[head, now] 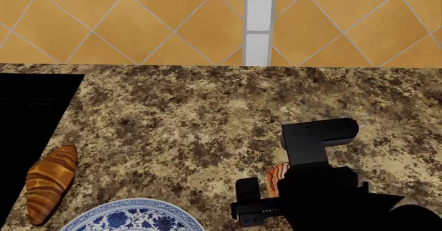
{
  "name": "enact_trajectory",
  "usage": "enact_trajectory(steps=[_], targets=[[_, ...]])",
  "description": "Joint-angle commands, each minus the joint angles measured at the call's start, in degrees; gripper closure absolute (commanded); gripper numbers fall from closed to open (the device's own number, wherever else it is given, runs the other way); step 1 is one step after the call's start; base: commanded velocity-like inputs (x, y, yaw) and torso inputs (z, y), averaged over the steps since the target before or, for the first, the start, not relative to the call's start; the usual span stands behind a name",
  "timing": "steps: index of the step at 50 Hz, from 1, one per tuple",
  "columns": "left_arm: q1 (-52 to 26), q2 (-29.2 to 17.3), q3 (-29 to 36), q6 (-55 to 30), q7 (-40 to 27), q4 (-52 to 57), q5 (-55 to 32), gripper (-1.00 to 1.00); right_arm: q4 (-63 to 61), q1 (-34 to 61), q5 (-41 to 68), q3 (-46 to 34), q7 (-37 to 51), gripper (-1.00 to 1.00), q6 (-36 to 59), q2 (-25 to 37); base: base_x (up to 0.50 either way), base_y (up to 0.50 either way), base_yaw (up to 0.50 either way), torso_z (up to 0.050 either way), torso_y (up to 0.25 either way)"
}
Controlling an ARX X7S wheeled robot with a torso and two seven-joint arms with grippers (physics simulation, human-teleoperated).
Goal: Place the pastries on the plates.
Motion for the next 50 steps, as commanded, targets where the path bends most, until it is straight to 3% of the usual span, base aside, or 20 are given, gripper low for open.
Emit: enact_trajectory(steps=[1,10,11,27,38,45,50], targets=[[-0.25,0.54,-1.18,1.40,1.09,-0.78,0.84,-1.00,1.85,-1.80,-1.50,-0.28,-2.08,-1.00,-0.91,-1.42,0.00,0.00,0.00,0.000,0.000],[-0.33,0.37,-0.89,1.73,0.94,-0.74,0.77,-1.00,2.54,-2.31,-1.82,-0.81,-2.46,-1.00,-1.23,-1.48,0.00,0.00,0.00,0.000,0.000],[-0.17,0.37,-0.91,1.78,0.96,-0.75,0.81,-1.00,2.59,-2.35,-1.80,-0.82,-2.47,1.00,-1.24,-1.49,0.00,0.00,0.00,0.000,0.000],[-0.68,0.21,-0.31,2.47,0.50,-0.77,0.69,-1.00,-1.97,-2.03,0.68,0.58,-0.22,1.00,-0.22,-0.32,0.00,0.00,0.00,0.000,0.000],[1.19,2.44,0.08,2.84,1.81,0.09,4.62,-1.00,-27.30,5.59,31.05,9.73,23.83,1.00,7.42,7.06,0.00,0.00,0.00,0.000,0.000],[2.50,4.11,0.62,3.05,3.82,0.20,8.66,-1.00,-33.75,7.88,43.94,8.74,30.80,1.00,5.37,9.35,0.00,0.00,0.00,0.000,0.000],[2.76,5.29,1.22,3.49,4.77,0.27,10.65,-1.00,-37.51,9.10,49.61,6.42,32.52,1.00,3.65,7.46,0.00,0.00,0.00,0.000,0.000]])
